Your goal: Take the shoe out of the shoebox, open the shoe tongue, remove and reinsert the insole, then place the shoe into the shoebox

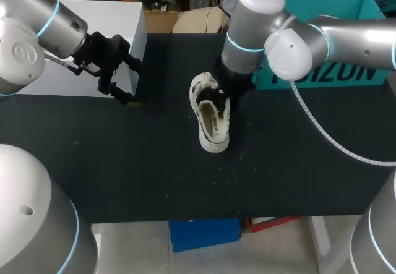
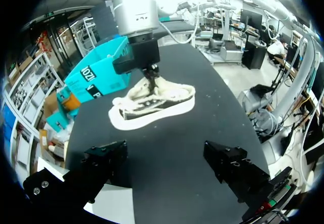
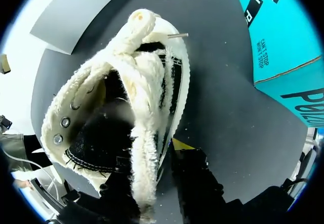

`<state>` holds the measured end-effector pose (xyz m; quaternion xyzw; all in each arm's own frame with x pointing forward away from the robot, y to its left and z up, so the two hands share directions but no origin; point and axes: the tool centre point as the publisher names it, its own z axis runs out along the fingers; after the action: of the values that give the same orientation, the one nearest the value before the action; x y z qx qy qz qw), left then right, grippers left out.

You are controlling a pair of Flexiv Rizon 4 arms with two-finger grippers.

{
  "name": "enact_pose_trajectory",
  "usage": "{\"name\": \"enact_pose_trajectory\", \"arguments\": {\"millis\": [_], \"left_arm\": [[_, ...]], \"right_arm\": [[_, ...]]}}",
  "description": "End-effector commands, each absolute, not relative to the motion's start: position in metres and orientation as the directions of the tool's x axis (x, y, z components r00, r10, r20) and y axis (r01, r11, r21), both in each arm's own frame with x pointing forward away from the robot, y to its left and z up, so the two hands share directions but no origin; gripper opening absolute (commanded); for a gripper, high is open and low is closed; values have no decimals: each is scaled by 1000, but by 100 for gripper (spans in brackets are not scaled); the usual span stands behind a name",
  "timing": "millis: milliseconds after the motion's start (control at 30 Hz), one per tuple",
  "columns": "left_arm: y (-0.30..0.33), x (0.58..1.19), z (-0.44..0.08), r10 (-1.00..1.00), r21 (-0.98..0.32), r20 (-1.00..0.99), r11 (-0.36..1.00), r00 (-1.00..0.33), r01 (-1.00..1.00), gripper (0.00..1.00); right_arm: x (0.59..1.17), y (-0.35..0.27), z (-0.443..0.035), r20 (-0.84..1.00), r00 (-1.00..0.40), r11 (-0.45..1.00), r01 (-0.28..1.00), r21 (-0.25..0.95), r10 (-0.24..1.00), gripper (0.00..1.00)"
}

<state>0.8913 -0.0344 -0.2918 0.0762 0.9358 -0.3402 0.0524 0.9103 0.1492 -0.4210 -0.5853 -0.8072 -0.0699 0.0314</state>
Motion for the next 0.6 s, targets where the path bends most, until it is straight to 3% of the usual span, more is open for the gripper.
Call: {"name": "enact_pose_trajectory", "arguments": {"millis": [33, 367, 600], "left_arm": [[-35, 891, -293, 106, -627, -153, 758, -983, 179, 100], [-35, 891, -293, 106, -627, -153, 758, -983, 179, 100], [-35, 891, -293, 106, -627, -153, 758, -983, 179, 100]], "right_arm": [[911, 152, -407, 109, -322, 317, 947, 60, 940, 0], [906, 132, -324, 89, -416, 411, 909, 75, 905, 0], [912, 107, -259, 91, -692, 687, 722, 85, 716, 0]]}}
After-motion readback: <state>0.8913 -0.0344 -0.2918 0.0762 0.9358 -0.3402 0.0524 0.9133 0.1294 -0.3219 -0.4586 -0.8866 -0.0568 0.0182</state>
